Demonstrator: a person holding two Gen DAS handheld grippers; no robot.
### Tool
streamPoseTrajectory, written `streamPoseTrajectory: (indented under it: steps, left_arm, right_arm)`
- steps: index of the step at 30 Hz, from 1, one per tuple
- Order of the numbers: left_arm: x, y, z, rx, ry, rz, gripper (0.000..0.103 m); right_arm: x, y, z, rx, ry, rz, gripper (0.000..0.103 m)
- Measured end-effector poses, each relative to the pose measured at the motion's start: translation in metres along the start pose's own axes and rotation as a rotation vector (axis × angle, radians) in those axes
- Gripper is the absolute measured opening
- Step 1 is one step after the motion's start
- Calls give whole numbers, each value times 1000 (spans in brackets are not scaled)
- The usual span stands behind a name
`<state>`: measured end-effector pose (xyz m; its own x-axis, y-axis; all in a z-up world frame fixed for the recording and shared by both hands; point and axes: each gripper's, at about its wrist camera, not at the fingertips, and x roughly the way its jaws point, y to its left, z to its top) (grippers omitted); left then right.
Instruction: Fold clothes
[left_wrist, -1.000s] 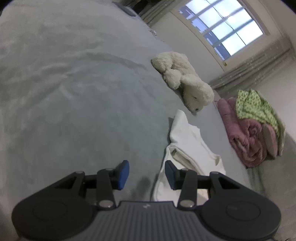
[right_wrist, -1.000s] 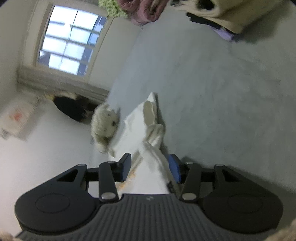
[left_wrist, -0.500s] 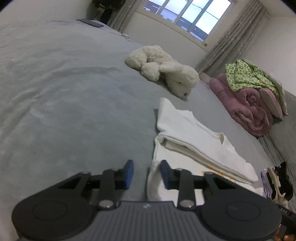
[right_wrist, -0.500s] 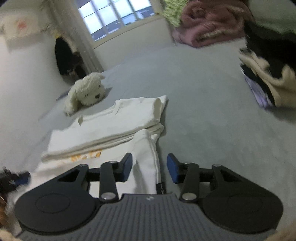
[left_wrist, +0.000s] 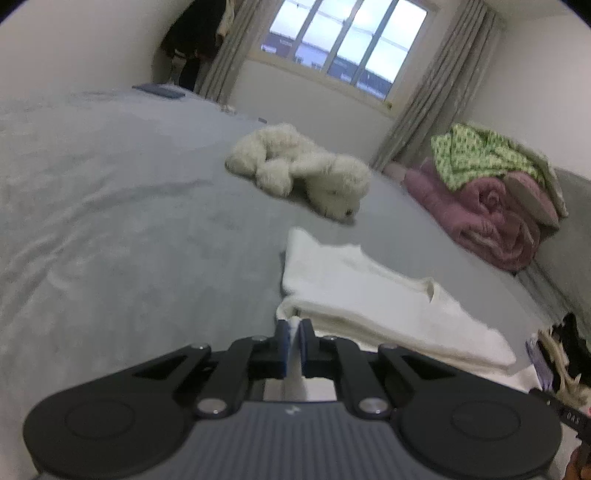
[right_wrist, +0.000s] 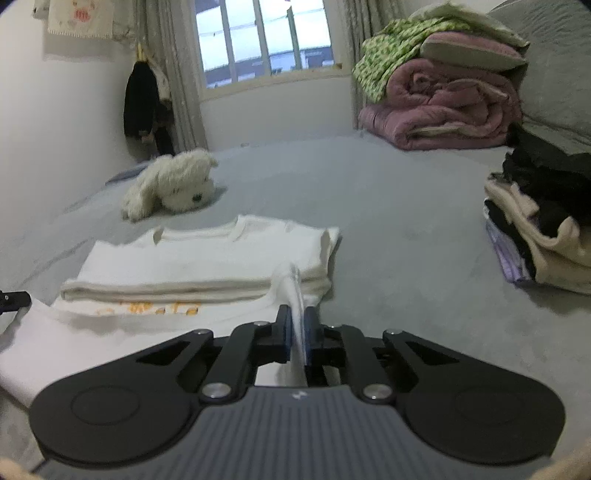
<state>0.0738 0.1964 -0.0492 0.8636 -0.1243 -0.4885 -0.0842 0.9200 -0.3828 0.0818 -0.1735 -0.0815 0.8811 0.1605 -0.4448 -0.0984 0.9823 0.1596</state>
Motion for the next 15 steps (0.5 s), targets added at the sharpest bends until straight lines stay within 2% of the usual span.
streamPoseTrajectory:
  steps: [7, 11, 15]
  left_arm:
    - [3, -11, 4, 11, -113, 2, 6]
    - [22, -12, 0, 2, -103, 28, 6]
    - [47, -14, -13, 24, -17, 113, 6]
  right_arm:
    - [-8, -1, 6, 12, -96, -17, 5]
    - [9, -5, 1, 22, -40, -38, 5]
    - [23, -10, -4, 43, 27, -46, 6]
